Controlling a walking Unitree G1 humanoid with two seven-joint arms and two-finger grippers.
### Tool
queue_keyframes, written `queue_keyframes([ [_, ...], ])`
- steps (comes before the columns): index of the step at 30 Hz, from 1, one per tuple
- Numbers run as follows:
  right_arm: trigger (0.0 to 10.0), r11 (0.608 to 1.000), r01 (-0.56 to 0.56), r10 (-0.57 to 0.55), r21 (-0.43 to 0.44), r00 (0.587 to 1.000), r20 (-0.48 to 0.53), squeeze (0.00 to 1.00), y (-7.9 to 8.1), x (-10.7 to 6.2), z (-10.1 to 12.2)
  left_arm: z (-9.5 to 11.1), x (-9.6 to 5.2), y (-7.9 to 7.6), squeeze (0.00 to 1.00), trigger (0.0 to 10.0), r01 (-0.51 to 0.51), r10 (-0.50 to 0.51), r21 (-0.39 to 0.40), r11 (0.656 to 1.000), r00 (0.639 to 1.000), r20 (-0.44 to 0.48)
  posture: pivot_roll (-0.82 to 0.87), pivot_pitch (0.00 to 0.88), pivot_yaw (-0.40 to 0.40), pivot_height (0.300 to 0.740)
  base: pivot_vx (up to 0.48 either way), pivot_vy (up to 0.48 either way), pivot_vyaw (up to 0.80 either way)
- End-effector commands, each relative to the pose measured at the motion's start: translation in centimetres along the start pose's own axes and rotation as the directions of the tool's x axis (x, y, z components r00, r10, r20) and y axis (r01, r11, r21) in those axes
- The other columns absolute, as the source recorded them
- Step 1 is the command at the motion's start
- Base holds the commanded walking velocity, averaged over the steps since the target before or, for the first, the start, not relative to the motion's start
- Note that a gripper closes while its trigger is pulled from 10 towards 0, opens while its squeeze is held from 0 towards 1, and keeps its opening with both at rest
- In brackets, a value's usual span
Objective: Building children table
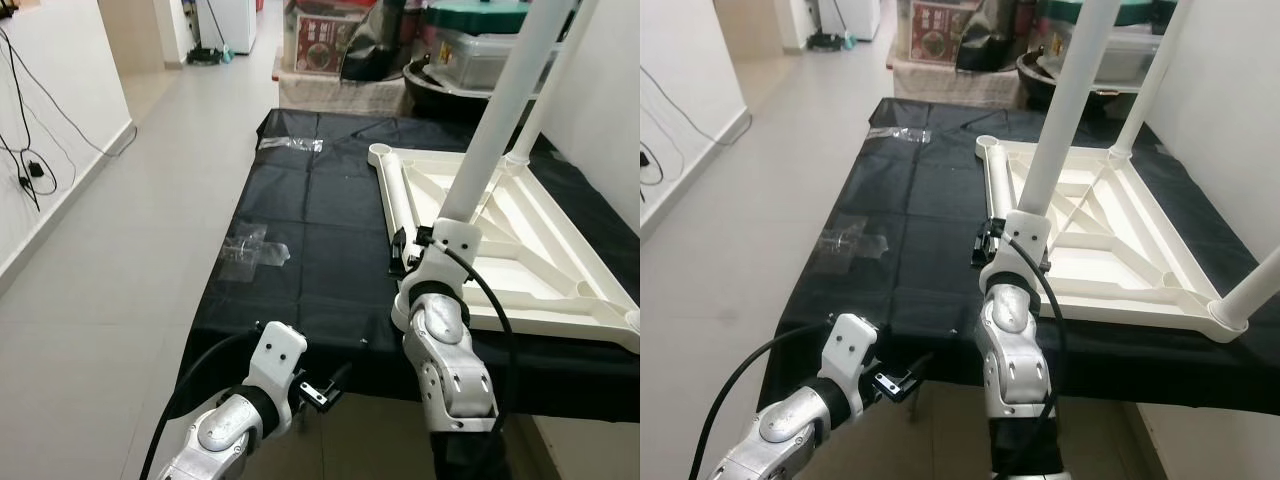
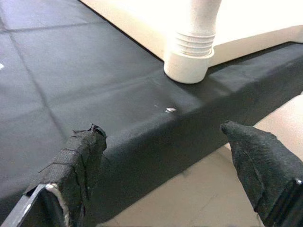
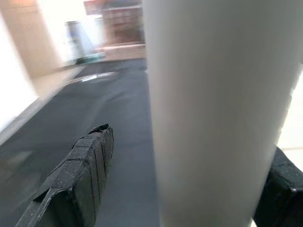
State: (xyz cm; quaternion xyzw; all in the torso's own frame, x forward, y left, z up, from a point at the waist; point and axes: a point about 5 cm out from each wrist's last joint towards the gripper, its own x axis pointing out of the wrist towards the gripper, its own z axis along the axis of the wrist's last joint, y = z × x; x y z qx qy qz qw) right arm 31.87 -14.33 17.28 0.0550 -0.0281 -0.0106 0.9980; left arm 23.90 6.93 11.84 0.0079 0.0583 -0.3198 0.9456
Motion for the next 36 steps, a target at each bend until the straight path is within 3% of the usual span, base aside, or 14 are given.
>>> queue_keyframes([
  [1, 10.0, 0.994, -0.106, 0.107, 0.008, 0.994, -0.014, 0.0, -0.1, 0.1, -0.6, -0.5, 0.2, 0.0, 0.0, 10.0, 0.002, -0.002, 0.006, 1.0, 1.0, -0.016, 0.16, 0.0, -0.069, 0.74, 0.0, 0.0, 0.0],
  [6, 10.0, 0.891, -0.454, 0.454, 0.016, 0.889, -0.049, 0.0, -3.4, 1.7, 1.1, -0.9, 0.8, 0.5, 0.0, 10.0, 0.003, -0.003, 0.02, 1.0, 1.0, -0.017, 0.16, 0.0, -0.068, 0.74, 0.0, 0.0, 0.0],
  [14, 10.0, 0.758, -0.652, 0.653, 0.02, 0.756, -0.051, 0.0, -2.7, 2.8, 2.8, -1.0, 1.0, 0.6, 0.0, 10.0, 0.005, -0.004, 0.032, 0.999, 1.0, -0.011, 0.19, 0.0, -0.079, 0.74, 0.0, 0.0, 0.0],
  [15, 10.0, 0.647, -0.762, 0.762, 0.032, 0.644, -0.066, 0.0, -1.9, 2.7, 3.3, -1.1, 1.0, 0.6, 0.0, 10.0, 0.006, -0.006, 0.035, 0.999, 1.0, -0.007, 0.2, 0.0, -0.085, 0.74, 0.0, 0.0, 0.0],
  [17, 10.0, 0.647, -0.762, 0.762, 0.032, 0.644, -0.066, 0.0, -1.9, 2.7, 3.3, -1.1, 1.0, 0.6, 0.0, 10.0, 0.006, -0.006, 0.035, 0.999, 1.0, -0.007, 0.2, 0.0, -0.085, 0.74, 0.0, 0.0, 0.0],
  [19, 10.0, 0.416, -0.906, 0.906, 0.08, 0.406, -0.118, 0.0, -0.7, 2.0, 3.3, -1.1, 1.1, 0.6, 0.0, 10.0, 0.008, -0.008, 0.04, 0.999, 1.0, -0.002, 0.2, 0.0, -0.085, 0.74, 0.0, 0.0, 0.0],
  [21, 10.0, 0.416, -0.906, 0.906, 0.08, 0.406, -0.118, 0.0, -0.7, 2.0, 3.3, -1.1, 1.1, 0.6, 0.0, 10.0, 0.008, -0.008, 0.04, 0.999, 1.0, -0.002, 0.2, 0.0, -0.085, 0.74, 0.0, 0.0, 0.0],
  [22, 10.0, 0.321, -0.943, 0.938, 0.092, 0.303, -0.167, 0.0, -0.2, 1.6, 2.8, -1.1, 1.1, 0.6, 0.0, 10.0, 0.01, -0.01, 0.042, 0.999, 1.0, 0.001, 0.2, 0.0, -0.088, 0.74, 0.0, 0.0, 0.0],
  [26, 10.0, 0.321, -0.943, 0.938, 0.092, 0.303, -0.167, 0.0, -0.2, 1.6, 2.8, -1.1, 1.1, 0.6, 0.0, 10.0, 0.01, -0.01, 0.042, 0.999, 1.0, 0.001, 0.2, 0.0, -0.088, 0.74, 0.0, 0.0, 0.0],
  [28, 10.0, 0.281, -0.956, 0.945, 0.09, 0.258, -0.203, 0.0, 0.0, 1.5, 2.3, -1.1, 1.2, 0.7, 0.0, 10.0, 0.01, -0.01, 0.042, 0.999, 1.0, 0.003, 0.2, 0.0, -0.088, 0.74, 0.0, 0.0, 0.0],
  [29, 2.5, 0.268, -0.961, 0.937, 0.061, 0.245, -0.25, 0.0, 0.4, 1.5, 1.4, -1.1, 1.2, 0.6, 0.0, 10.0, 0.012, -0.012, 0.045, 0.999, 1.0, 0.006, 0.2, 0.0, -0.089, 0.74, 0.0, 0.0, 0.0],
  [30, 2.5, 0.268, -0.961, 0.937, 0.061, 0.245, -0.25, 0.0, 0.4, 1.5, 1.4, -1.1, 1.2, 0.6, 0.0, 10.0, 0.012, -0.012, 0.045, 0.999, 1.0, 0.006, 0.2, 0.0, -0.089, 0.74, 0.0, 0.0, 0.0],
  [31, 0.0, 0.292, -0.955, 0.93, 0.045, 0.272, -0.248, 0.0, 0.4, 1.8, 1.3, -1.1, 1.3, 0.6, 0.0, 10.0, 0.013, -0.013, 0.046, 0.999, 1.0, 0.008, 0.2, 0.0, -0.089, 0.74, 0.0, 0.0, 0.0],
  [36, 0.0, 0.417, -0.909, 0.89, -0.011, 0.41, -0.198, 0.0, 0.2, 2.6, 1.6, -1.1, 1.5, 0.7, 0.0, 10.0, 0.012, -0.012, 0.05, 0.999, 1.0, 0.014, 0.2, 0.0, -0.087, 0.74, 0.0, 0.0, 0.0],
])
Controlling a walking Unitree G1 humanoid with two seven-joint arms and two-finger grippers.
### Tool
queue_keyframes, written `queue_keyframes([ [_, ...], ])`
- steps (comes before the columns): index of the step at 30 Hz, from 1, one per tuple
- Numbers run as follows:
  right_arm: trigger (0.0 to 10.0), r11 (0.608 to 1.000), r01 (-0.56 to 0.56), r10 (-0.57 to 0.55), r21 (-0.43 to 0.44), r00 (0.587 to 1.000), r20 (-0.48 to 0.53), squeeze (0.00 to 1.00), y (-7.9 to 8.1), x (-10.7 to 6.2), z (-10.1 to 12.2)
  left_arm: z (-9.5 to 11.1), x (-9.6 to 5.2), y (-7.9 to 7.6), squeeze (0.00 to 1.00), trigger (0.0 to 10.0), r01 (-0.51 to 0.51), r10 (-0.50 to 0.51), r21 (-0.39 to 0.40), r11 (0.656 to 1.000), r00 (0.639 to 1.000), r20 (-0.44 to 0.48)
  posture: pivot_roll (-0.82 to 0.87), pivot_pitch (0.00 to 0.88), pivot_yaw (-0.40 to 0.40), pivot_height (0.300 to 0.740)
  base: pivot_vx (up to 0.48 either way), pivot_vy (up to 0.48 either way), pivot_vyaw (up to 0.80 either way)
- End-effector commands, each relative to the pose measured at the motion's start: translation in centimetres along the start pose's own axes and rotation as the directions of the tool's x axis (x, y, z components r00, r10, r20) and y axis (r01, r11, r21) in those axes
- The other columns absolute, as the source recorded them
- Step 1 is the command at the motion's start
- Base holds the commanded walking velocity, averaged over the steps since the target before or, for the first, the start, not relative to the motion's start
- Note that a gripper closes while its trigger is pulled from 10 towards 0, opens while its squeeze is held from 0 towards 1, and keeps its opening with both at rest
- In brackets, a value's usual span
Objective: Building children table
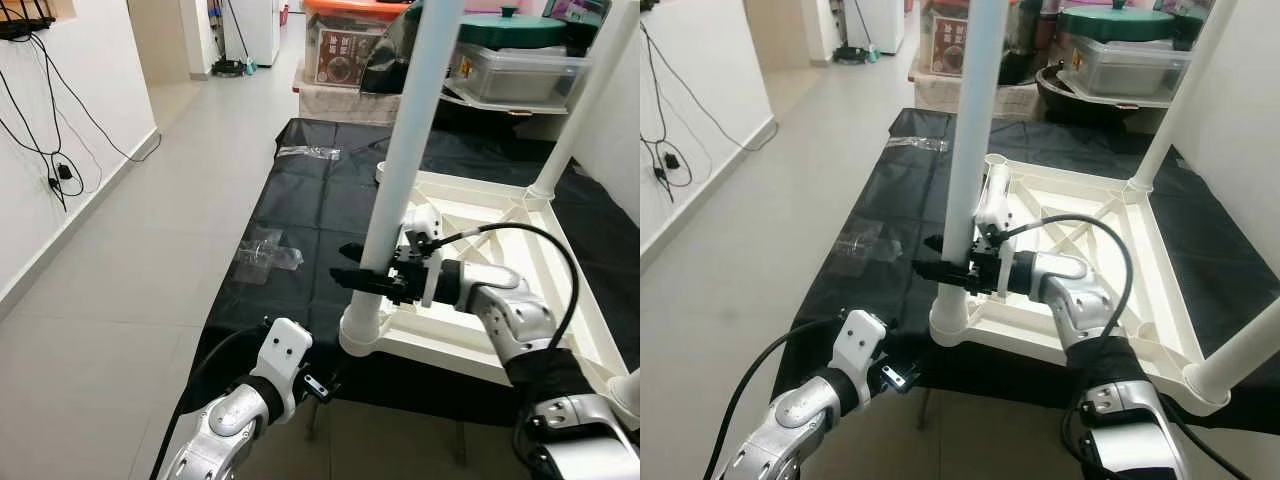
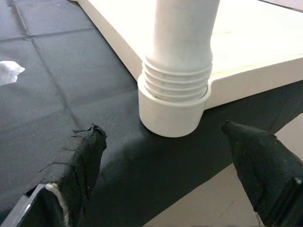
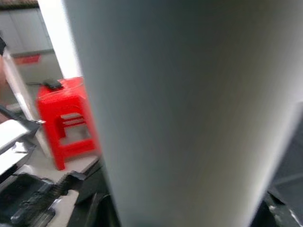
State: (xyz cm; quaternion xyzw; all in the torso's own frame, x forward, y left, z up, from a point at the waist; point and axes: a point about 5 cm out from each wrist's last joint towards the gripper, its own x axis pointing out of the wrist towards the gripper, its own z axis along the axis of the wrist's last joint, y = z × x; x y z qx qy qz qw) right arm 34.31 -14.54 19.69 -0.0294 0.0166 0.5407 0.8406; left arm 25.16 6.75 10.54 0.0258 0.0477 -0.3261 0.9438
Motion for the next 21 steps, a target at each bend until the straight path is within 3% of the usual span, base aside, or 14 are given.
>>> queue_keyframes([
  [1, 0.0, 1.0, 0.025, -0.024, 0.018, 1.0, -0.017, 0.0, 0.0, 0.2, -0.7, 0.0, 0.2, 0.0, 0.0, 10.0, 0.001, -0.001, 0.008, 1.0, 1.0, 0.006, 0.2, 0.0, -0.087, 0.74, 0.0, 0.0, 0.0],
  [5, 0.0, 0.951, 0.308, -0.309, 0.031, 0.951, 0.034, 0.0, -0.7, -0.8, -1.2, 0.0, 0.3, 0.1, 0.0, 10.0, 0.001, -0.001, 0.011, 1.0, 1.0, 0.011, 0.18, 0.0, -0.076, 0.74, 0.0, 0.0, 0.0],
  [7, 0.0, 0.951, 0.308, -0.309, 0.031, 0.951, 0.034, 0.0, -0.7, -0.8, -1.2, 0.0, 0.3, 0.1, 0.0, 10.0, 0.001, -0.001, 0.011, 1.0, 1.0, 0.011, 0.18, 0.0, -0.076, 0.74, 0.0, 0.0, 0.0],
  [8, 0.0, 0.874, 0.483, -0.485, 0.048, 0.874, 0.039, 0.0, -1.0, -1.7, -1.7, -0.1, 0.3, 0.1, 0.0, 10.0, 0.002, -0.002, 0.013, 1.0, 1.0, 0.013, 0.18, 0.0, -0.073, 0.74, 0.0, 0.0, 0.0],
  [9, 0.0, 0.71, 0.701, -0.702, 0.059, 0.712, -0.016, 0.0, -1.3, -2.9, -2.8, -0.1, 0.3, 0.1, 0.0, 10.0, 0.004, -0.004, 0.014, 1.0, 1.0, 0.014, 0.17, 0.0, -0.063, 0.74, 0.0, 0.0, 0.0],
  [11, 0.0, 0.71, 0.701, -0.702, 0.059, 0.712, -0.016, 0.0, -1.3, -2.9, -2.8, -0.1, 0.3, 0.1, 0.0, 10.0, 0.004, -0.004, 0.014, 1.0, 1.0, 0.014, 0.17, 0.0, -0.063, 0.74, 0.0, 0.0, 0.0],
  [12, 0.0, 0.574, 0.817, -0.815, 0.052, 0.576, -0.06, 0.0, -1.5, -3.9, -3.5, -0.1, 0.3, 0.2, 0.0, 10.0, 0.005, -0.005, 0.015, 1.0, 1.0, 0.014, 0.17, 0.0, -0.058, 0.74, 0.0, 0.0, 0.0],
  [13, 0.0, 0.574, 0.817, -0.815, 0.052, 0.576, -0.06, 0.0, -1.5, -3.9, -3.5, -0.1, 0.3, 0.2, 0.0, 10.0, 0.005, -0.005, 0.015, 1.0, 1.0, 0.014, 0.17, 0.0, -0.058, 0.74, 0.0, 0.0, 0.0],
  [15, 0.0, 0.214, 0.974, -0.971, 0.076, 0.22, -0.092, 0.0, 0.7, -5.5, -5.0, -0.2, 0.4, 0.2, 0.0, 10.0, 0.012, -0.013, 0.015, 1.0, 1.0, 0.012, 0.16, 0.0, -0.055, 0.74, 0.0, 0.0, 0.0],
  [16, 0.0, 0.113, 0.989, -0.987, 0.1, 0.123, -0.103, 0.0, 1.6, -5.9, -5.4, -0.2, 0.5, 0.2, 0.0, 10.0, 0.016, -0.016, 0.016, 1.0, 1.0, 0.011, 0.16, 0.0, -0.055, 0.74, 0.0, 0.0, 0.0],
  [17, 0.0, 0.113, 0.989, -0.987, 0.1, 0.123, -0.103, 0.0, 1.6, -5.9, -5.4, -0.2, 0.5, 0.2, 0.0, 10.0, 0.016, -0.016, 0.016, 1.0, 1.0, 0.011, 0.16, 0.0, -0.055, 0.74, 0.0, 0.0, 0.0],
  [18, 0.0, 0.02, 0.991, -0.991, 0.134, 0.037, -0.125, 0.0, 2.6, -5.6, -5.8, -0.2, 0.6, 0.2, 0.0, 10.0, 0.018, -0.018, 0.017, 1.0, 1.0, 0.011, 0.16, 0.0, -0.053, 0.74, 0.0, 0.0, 0.0],
  [20, 0.0, -0.03, 0.987, -0.991, 0.155, -0.009, -0.135, 0.0, 3.2, -5.1, -6.0, -0.2, 0.7, 0.2, 0.0, 10.0, 0.019, -0.019, 0.019, 1.0, 1.0, 0.011, 0.16, 0.0, -0.053, 0.74, 0.0, 0.0, 0.0],
  [21, 0.0, -0.114, 0.978, -0.984, 0.175, -0.088, -0.153, 0.0, 3.9, -4.3, -6.0, -0.2, 0.8, 0.2, 0.0, 10.0, 0.018, -0.018, 0.022, 1.0, 1.0, 0.014, 0.16, 0.0, -0.055, 0.74, 0.0, 0.0, 0.0],
])
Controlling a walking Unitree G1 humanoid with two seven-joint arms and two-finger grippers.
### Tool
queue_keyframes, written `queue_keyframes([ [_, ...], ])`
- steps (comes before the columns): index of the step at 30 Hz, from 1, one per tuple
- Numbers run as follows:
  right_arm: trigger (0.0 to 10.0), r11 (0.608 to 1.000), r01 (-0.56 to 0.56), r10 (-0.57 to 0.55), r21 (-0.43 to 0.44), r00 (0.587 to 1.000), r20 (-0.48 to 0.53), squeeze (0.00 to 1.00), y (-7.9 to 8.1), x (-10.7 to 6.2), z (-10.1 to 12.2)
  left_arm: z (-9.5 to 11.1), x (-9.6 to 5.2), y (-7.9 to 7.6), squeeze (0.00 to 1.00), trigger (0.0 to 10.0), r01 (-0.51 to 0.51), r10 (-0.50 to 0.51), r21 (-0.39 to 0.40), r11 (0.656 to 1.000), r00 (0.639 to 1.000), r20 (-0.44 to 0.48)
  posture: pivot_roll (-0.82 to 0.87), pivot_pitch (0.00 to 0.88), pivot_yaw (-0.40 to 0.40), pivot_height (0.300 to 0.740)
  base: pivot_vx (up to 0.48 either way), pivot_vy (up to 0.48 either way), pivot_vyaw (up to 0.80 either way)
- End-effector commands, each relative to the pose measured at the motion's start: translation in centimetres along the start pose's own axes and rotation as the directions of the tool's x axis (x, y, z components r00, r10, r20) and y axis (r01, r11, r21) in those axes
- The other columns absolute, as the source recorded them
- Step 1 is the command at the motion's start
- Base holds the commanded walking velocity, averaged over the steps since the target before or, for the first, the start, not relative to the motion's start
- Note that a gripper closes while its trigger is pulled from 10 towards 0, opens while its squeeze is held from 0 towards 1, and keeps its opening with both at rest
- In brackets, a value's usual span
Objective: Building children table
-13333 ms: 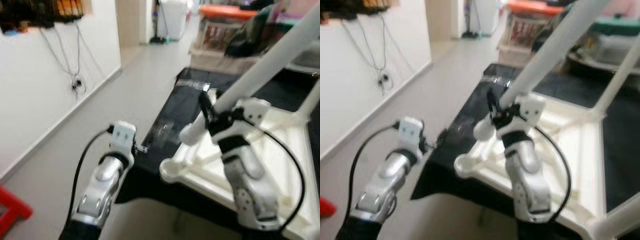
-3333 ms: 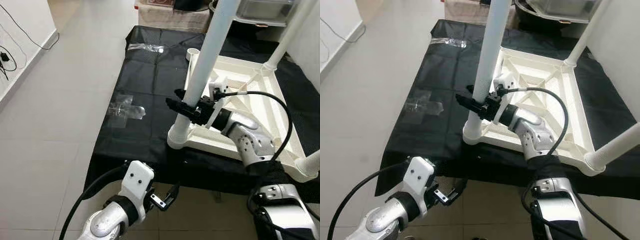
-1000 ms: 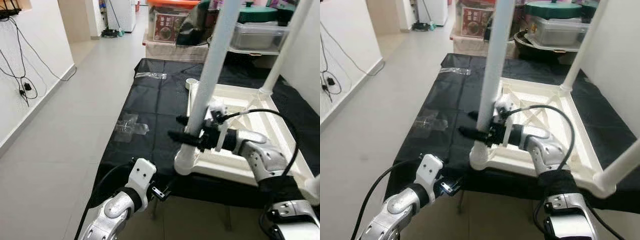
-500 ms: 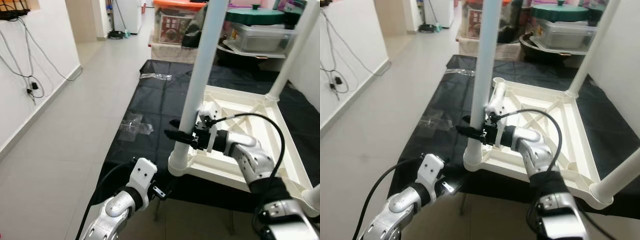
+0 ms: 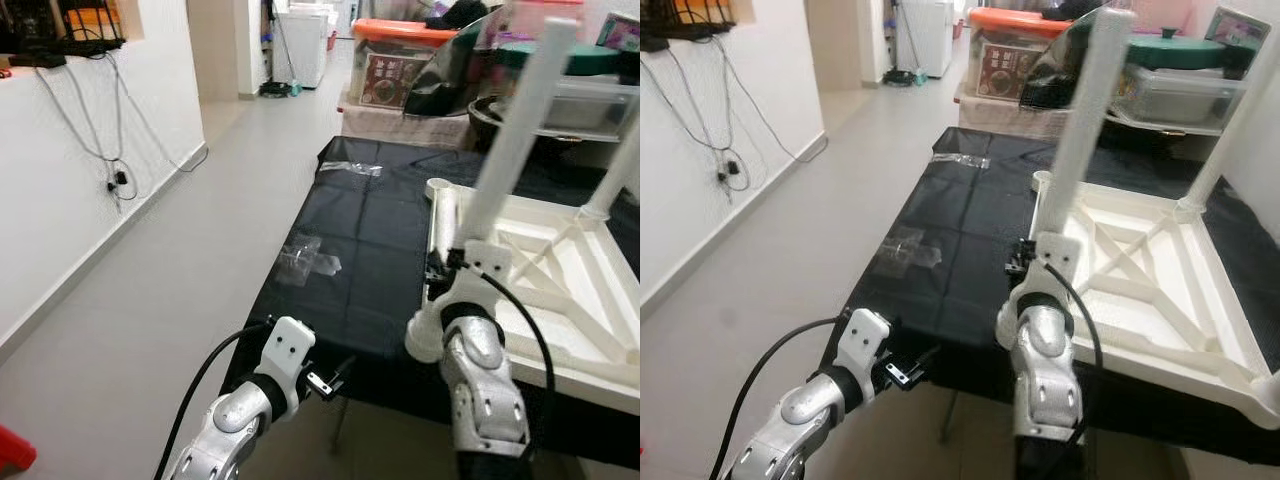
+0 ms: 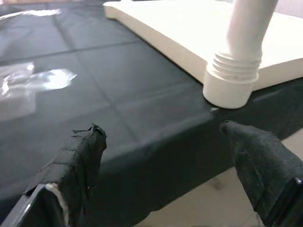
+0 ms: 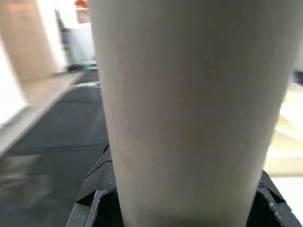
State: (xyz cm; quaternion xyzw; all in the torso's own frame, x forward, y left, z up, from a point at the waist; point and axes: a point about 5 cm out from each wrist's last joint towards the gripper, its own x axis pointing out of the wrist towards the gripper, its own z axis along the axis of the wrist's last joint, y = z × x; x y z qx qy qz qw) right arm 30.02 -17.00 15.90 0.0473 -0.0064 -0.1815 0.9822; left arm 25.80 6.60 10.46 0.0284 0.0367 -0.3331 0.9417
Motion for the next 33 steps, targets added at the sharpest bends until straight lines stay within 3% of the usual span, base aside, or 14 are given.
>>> queue_keyframes([
  [1, 0.0, 0.985, 0.171, -0.167, 0.027, 0.981, -0.097, 0.0, -0.8, -0.8, -2.0, -0.2, 0.2, 0.0, 0.0, 10.0, 0.004, -0.004, 0.009, 1.0, 1.0, -0.005, 0.16, 0.0, -0.055, 0.74, 0.0, 0.0, 0.0],
  [9, 0.0, 0.96, 0.275, -0.269, 0.055, 0.958, -0.098, 0.0, 0.8, -0.8, -1.3, -0.2, 0.4, -0.1, 0.0, 10.0, 0.009, -0.009, 0.016, 1.0, 1.0, -0.001, 0.16, 0.0, -0.059, 0.74, 0.0, 0.0, 0.0],
  [10, 10.0, 0.962, 0.265, -0.259, 0.06, 0.962, -0.092, 0.0, 1.1, -0.9, -1.2, -0.2, 0.4, -0.1, 0.0, 10.0, 0.01, -0.01, 0.016, 1.0, 1.0, 0.0, 0.16, 0.0, -0.06, 0.74, 0.0, 0.0, 0.0],
  [14, 10.0, 0.965, 0.256, -0.25, 0.062, 0.964, -0.086, 0.0, 1.3, -0.9, -1.1, -0.2, 0.4, -0.1, 0.0, 10.0, 0.01, -0.01, 0.017, 1.0, 1.0, 0.001, 0.16, 0.0, -0.06, 0.74, 0.0, 0.0, 0.0],
  [15, 10.0, 0.98, 0.182, -0.18, 0.075, 0.983, -0.036, 1.0, 1.8, -1.1, -0.8, -0.2, 0.5, -0.1, 0.0, 10.0, 0.011, -0.011, 0.017, 1.0, 1.0, 0.001, 0.16, 0.0, -0.059, 0.74, 0.0, 0.0, 0.0],
  [16, 10.0, 0.991, 0.105, -0.107, 0.085, 0.994, 0.011, 1.0, 2.0, -1.2, -0.6, -0.3, 0.6, -0.1, 0.0, 10.0, 0.013, -0.013, 0.016, 1.0, 1.0, 0.0, 0.15, 0.0, -0.057, 0.74, 0.0, 0.0, 0.0],
  [20, 10.0, 0.994, 0.063, -0.067, 0.085, 0.997, 0.04, 1.0, 2.0, -1.2, -0.6, -0.3, 0.6, -0.1, 0.0, 10.0, 0.015, -0.015, 0.016, 1.0, 1.0, 0.0, 0.15, 0.0, -0.057, 0.74, 0.0, 0.0, 0.0],
  [21, 10.0, 0.996, 0.008, -0.014, 0.09, 0.997, 0.071, 0.0, 1.5, -1.1, -0.5, -0.4, 0.7, -0.1, 0.0, 10.0, 0.018, -0.018, 0.016, 1.0, 1.0, -0.001, 0.15, 0.0, -0.053, 0.74, 0.0, 0.0, 0.0],
  [26, 10.0, 0.989, -0.088, 0.078, 0.115, 0.993, 0.084, 0.0, 0.2, -0.7, -0.6, -0.4, 0.9, -0.2, 0.0, 10.0, 0.025, -0.025, 0.015, 1.0, 1.0, -0.003, 0.14, 0.0, -0.046, 0.74, 0.0, 0.0, 0.0],
  [28, 10.0, 0.983, -0.16, 0.155, 0.09, 0.986, 0.06, 0.0, -1.6, 0.1, -1.0, -0.4, 1.2, -0.2, 0.0, 10.0, 0.03, -0.03, 0.015, 0.999, 1.0, -0.004, 0.14, 0.0, -0.05, 0.74, 0.0, 0.0, 0.0],
  [31, 10.0, 0.969, -0.227, 0.224, 0.095, 0.974, 0.046, 0.0, -2.3, 0.4, -1.0, -0.4, 1.3, -0.1, 0.0, 10.0, 0.031, -0.031, 0.015, 0.999, 1.0, -0.005, 0.14, 0.0, -0.048, 0.74, 0.0, 0.0, 0.0],
  [32, 10.0, 0.948, -0.301, 0.298, 0.1, 0.953, 0.045, 0.0, -2.6, 0.6, -0.8, -0.4, 1.4, -0.1, 0.0, 10.0, 0.032, -0.032, 0.015, 0.999, 0.999, -0.005, 0.14, 0.0, -0.049, 0.74, 0.0, 0.0, 0.0],
  [33, 10.0, 0.897, -0.433, 0.43, 0.092, 0.902, 0.046, 0.0, -2.5, 0.7, -0.4, -0.5, 1.4, -0.1, 0.0, 10.0, 0.033, -0.033, 0.015, 0.999, 0.999, -0.004, 0.14, 0.0, -0.046, 0.74, 0.0, 0.0, 0.0],
])
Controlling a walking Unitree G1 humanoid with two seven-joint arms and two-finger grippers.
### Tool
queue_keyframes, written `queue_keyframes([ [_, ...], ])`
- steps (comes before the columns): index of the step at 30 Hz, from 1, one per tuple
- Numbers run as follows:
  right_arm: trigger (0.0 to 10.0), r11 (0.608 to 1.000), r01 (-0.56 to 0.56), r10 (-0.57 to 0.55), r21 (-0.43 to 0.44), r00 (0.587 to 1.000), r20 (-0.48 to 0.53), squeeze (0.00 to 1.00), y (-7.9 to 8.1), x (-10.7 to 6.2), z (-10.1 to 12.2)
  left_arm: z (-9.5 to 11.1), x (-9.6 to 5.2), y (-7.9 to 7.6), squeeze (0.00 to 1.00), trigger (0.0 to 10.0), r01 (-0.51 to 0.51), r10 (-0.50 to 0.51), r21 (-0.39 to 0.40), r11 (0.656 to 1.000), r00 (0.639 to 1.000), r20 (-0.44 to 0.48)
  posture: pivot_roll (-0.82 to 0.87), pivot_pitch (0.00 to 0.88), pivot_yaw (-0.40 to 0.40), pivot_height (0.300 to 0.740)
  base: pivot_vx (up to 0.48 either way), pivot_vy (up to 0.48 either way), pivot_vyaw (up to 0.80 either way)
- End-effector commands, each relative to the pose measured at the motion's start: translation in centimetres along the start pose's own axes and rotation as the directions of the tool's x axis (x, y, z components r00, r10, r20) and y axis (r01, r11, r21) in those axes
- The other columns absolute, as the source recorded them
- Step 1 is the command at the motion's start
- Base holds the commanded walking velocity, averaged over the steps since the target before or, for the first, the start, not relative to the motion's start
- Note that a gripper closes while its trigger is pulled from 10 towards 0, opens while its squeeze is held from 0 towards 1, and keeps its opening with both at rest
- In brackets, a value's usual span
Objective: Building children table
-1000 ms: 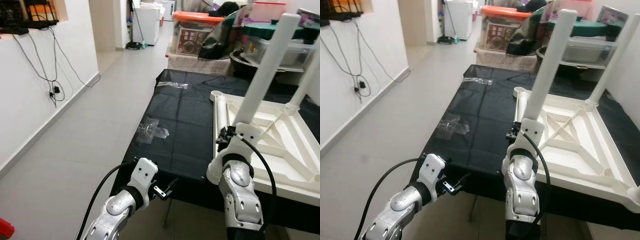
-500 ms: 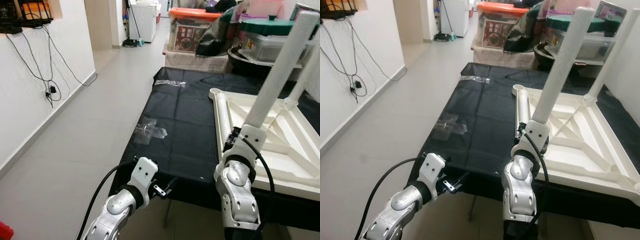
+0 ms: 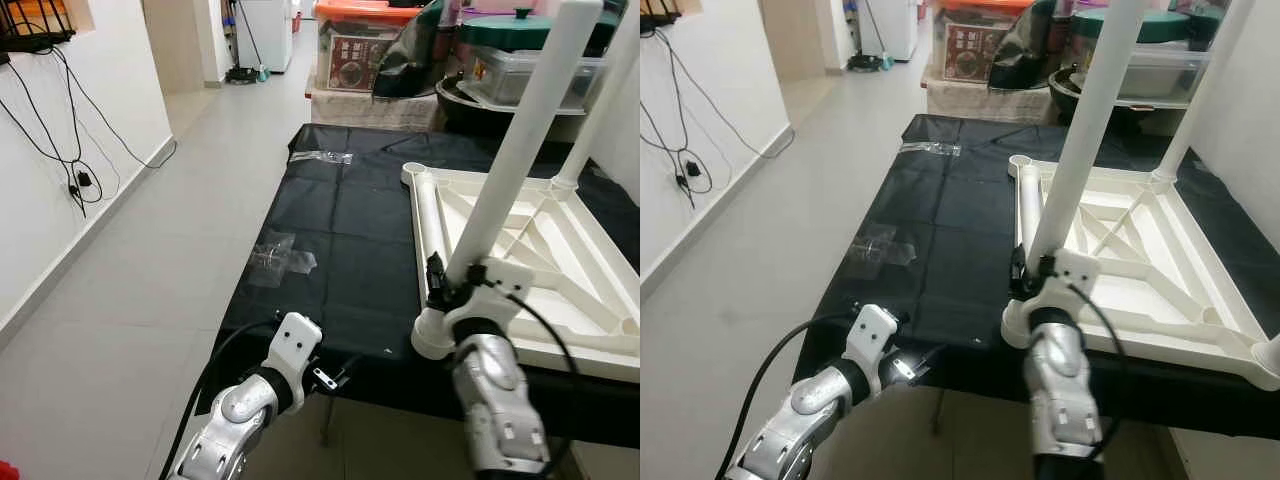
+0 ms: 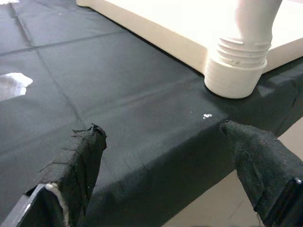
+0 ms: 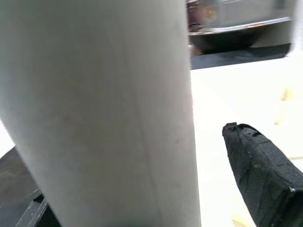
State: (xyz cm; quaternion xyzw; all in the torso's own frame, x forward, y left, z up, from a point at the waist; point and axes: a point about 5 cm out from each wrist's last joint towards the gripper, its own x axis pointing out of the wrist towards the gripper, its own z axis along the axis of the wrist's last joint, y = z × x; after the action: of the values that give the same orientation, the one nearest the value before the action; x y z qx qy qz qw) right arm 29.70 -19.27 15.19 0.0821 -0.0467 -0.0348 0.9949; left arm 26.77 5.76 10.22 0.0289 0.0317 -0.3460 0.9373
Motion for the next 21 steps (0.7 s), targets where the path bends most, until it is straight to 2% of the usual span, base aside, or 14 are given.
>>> queue_keyframes([
  [1, 10.0, 0.989, -0.147, 0.148, 0.028, 0.989, -0.029, 0.0, -0.3, 0.1, 0.1, -0.3, 0.1, 0.0, 0.0, 10.0, 0.006, -0.006, 0.01, 1.0, 1.0, -0.014, 0.14, 0.0, -0.046, 0.74, 0.0, 0.0, 0.0],
  [2, 10.0, 0.989, -0.147, 0.148, 0.028, 0.989, -0.029, 0.0, -0.3, 0.1, 0.1, -0.3, 0.1, 0.0, 0.0, 10.0, 0.006, -0.006, 0.01, 1.0, 1.0, -0.014, 0.14, 0.0, -0.046, 0.74, 0.0, 0.0, 0.0],
  [3, 10.0, 0.971, -0.238, 0.239, 0.03, 0.97, -0.036, 0.0, -0.2, 0.1, 0.3, -0.4, 0.2, 0.0, 0.0, 10.0, 0.007, -0.007, 0.009, 1.0, 1.0, -0.013, 0.14, 0.0, -0.046, 0.74, 0.0, 0.0, 0.0],
  [4, 10.0, 0.918, -0.395, 0.397, 0.04, 0.916, -0.059, 0.0, -0.1, 0.4, 0.9, -0.4, 0.3, 0.1, 0.0, 10.0, 0.011, -0.011, 0.01, 1.0, 1.0, -0.013, 0.14, 0.0, -0.046, 0.74, 0.0, 0.0, 0.0],
  [9, 10.0, 0.883, -0.468, 0.468, 0.029, 0.88, -0.078, 0.0, -0.1, 0.8, 1.2, -0.4, 0.4, 0.0, 0.0, 10.0, 0.014, -0.014, 0.013, 1.0, 1.0, -0.013, 0.15, 0.0, -0.051, 0.74, 0.0, 0.0, 0.0],
  [10, 10.0, 0.849, -0.528, 0.527, 0.019, 0.845, -0.094, 0.0, -0.2, 1.2, 1.4, -0.5, 0.5, 0.0, 0.0, 10.0, 0.018, -0.018, 0.015, 1.0, 1.0, -0.013, 0.15, 0.0, -0.052, 0.74, 0.0, 0.0, 0.0],
  [11, 10.0, 0.849, -0.528, 0.527, 0.019, 0.845, -0.094, 0.0, -0.2, 1.2, 1.4, -0.5, 0.5, 0.0, 0.0, 10.0, 0.018, -0.018, 0.015, 1.0, 1.0, -0.013, 0.15, 0.0, -0.052, 0.74, 0.0, 0.0, 0.0],
  [12, 10.0, 0.806, -0.591, 0.588, 0.01, 0.8, -0.12, 0.0, -0.2, 1.6, 1.6, -0.5, 0.6, 0.0, 0.0, 10.0, 0.021, -0.021, 0.016, 1.0, 1.0, -0.013, 0.15, 0.0, -0.06, 0.74, 0.0, 0.0, 0.0],
  [13, 10.0, 0.806, -0.591, 0.588, 0.01, 0.8, -0.12, 0.0, -0.2, 1.6, 1.6, -0.5, 0.6, 0.0, 0.0, 10.0, 0.021, -0.021, 0.016, 1.0, 1.0, -0.013, 0.15, 0.0, -0.06, 0.74, 0.0, 0.0, 0.0],
  [15, 10.0, 0.693, -0.721, 0.713, 0.011, 0.682, -0.163, 0.0, 0.1, 2.0, 2.0, -0.7, 0.9, -0.1, 0.0, 10.0, 0.031, -0.031, 0.015, 0.999, 0.999, -0.013, 0.16, 0.0, -0.067, 0.74, 0.0, 0.0, 0.0],
  [16, 10.0, 0.693, -0.721, 0.713, 0.011, 0.682, -0.163, 0.0, 0.1, 2.0, 2.0, -0.7, 0.9, -0.1, 0.0, 10.0, 0.031, -0.031, 0.015, 0.999, 0.999, -0.013, 0.16, 0.0, -0.067, 0.74, 0.0, 0.0, 0.0],
  [18, 10.0, 0.594, -0.804, 0.789, 0.022, 0.578, -0.207, 0.0, 0.5, 2.2, 2.0, -0.8, 1.0, -0.2, 0.0, 10.0, 0.04, -0.04, 0.011, 0.999, 0.999, -0.014, 0.17, 0.0, -0.07, 0.74, 0.0, 0.0, 0.0],
  [19, 10.0, 0.594, -0.804, 0.789, 0.022, 0.578, -0.207, 0.0, 0.5, 2.2, 2.0, -0.8, 1.0, -0.2, 0.0, 10.0, 0.04, -0.04, 0.011, 0.999, 0.999, -0.014, 0.17, 0.0, -0.07, 0.74, 0.0, 0.0, 0.0],
  [21, 10.0, 0.538, -0.841, 0.825, 0.047, 0.515, -0.234, 0.0, 0.7, 2.6, 1.8, -0.9, 1.1, -0.3, 0.0, 10.0, 0.052, -0.051, 0.008, 0.999, 0.999, -0.01, 0.17, 0.0, -0.073, 0.74, 0.0, 0.0, 0.0],
])
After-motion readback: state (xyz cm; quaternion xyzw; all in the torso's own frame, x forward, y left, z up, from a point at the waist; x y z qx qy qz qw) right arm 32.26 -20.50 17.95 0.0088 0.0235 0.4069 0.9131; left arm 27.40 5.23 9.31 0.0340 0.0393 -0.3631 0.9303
